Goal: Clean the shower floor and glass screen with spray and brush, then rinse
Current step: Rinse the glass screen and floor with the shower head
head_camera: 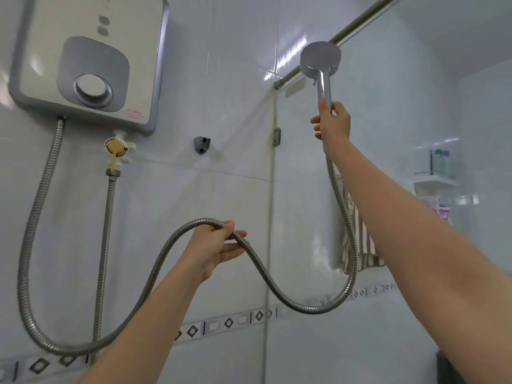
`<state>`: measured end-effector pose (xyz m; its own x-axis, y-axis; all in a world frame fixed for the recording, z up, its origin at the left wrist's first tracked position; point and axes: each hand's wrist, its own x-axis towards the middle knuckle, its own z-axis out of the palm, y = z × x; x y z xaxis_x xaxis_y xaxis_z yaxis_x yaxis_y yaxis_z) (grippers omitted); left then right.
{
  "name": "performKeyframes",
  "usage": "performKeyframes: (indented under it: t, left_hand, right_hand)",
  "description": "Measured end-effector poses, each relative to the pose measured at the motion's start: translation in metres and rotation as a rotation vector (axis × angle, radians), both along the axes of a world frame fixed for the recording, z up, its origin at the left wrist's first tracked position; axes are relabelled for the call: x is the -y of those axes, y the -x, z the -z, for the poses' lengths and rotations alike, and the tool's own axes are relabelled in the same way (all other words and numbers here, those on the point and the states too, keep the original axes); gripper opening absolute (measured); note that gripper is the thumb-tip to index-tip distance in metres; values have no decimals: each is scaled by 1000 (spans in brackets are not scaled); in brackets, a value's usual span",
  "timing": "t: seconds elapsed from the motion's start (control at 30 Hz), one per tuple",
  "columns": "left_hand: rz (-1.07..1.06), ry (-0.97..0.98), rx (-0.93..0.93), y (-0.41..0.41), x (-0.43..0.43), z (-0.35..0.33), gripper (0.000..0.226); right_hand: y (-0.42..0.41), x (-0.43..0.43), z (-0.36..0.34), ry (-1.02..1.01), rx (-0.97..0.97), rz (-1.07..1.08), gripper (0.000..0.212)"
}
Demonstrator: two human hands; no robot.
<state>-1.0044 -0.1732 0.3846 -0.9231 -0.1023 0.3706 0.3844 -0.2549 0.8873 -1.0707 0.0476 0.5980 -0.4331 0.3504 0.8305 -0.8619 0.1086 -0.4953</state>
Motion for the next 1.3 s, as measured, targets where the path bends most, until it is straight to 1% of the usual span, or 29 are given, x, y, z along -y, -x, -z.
performKeyframes:
  t: [0.37, 0.6, 0.8, 1.03, 1.3]
  left_hand:
    - [-28, -75, -53, 32, 16, -12, 10]
    - [13, -73, -86, 23, 27, 1, 11]
    - [82, -120, -76, -4, 27, 12, 12]
    - [192, -157, -8, -65, 3, 26, 12]
    - [321, -177, 34, -124, -37, 56, 15]
  right_hand:
    - [49, 36, -56, -92, -7, -20, 28]
    - [38, 24, -68, -84, -15, 61, 27]
    - [-9, -8, -66, -55, 8, 157, 28]
    - [-101, -60, -45, -39, 78, 308, 28]
    - [-198, -104, -22, -64, 117, 403, 28]
